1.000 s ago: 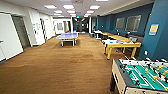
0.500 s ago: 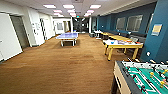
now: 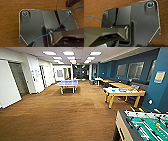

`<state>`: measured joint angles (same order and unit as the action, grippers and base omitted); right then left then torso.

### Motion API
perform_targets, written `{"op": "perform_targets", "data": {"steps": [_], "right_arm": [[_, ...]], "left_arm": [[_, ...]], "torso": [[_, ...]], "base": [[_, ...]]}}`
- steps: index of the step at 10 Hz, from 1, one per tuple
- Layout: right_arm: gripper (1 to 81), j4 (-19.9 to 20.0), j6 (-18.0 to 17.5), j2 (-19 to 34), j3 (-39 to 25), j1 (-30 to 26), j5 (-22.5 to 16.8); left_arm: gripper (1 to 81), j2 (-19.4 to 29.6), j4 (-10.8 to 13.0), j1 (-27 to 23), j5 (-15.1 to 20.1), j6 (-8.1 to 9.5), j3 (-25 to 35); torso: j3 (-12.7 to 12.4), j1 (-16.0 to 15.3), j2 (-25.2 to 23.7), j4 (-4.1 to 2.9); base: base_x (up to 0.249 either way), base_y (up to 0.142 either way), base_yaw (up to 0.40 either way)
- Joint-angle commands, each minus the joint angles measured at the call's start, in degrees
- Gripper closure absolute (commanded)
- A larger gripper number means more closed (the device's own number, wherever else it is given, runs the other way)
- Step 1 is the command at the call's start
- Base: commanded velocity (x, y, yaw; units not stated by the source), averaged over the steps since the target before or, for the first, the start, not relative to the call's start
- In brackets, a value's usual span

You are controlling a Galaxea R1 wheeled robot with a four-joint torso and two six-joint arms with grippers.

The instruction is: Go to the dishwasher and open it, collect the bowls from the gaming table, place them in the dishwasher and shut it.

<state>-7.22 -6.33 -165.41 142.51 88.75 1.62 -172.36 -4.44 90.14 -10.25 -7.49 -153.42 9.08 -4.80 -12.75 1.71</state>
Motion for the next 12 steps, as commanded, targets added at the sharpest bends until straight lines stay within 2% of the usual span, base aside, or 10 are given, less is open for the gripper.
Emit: {"op": "perform_targets", "data": {"steps": [1, 9, 12], "right_arm": [[1.0, -0.4, 0.3, 0.6, -0.5, -2.6, -3.0], [1.0, -0.7, 0.2, 0.5, -0.5, -2.5, -2.5], [1.0, -0.7, 0.2, 0.5, -0.5, -2.5, -2.4]], "left_arm": [[1.0, 0.1, 0.0, -2.0, 3.0, -0.34, 0.1], [1.0, 0.1, 0.0, -2.0, 3.0, -0.34, 0.1], [1.0, 0.1, 0.0, -1.9, 3.1, -0.34, 0.1]], "torso": [[0.0, 0.0, 0.0, 0.0], [0.0, 0.1, 0.0, 0.0], [0.0, 0.2, -0.1, 0.0]], "base": [[0.161, 0.0, 0.0], [0.161, 0.0, 0.0], [0.161, 0.074, 0.0]]}}
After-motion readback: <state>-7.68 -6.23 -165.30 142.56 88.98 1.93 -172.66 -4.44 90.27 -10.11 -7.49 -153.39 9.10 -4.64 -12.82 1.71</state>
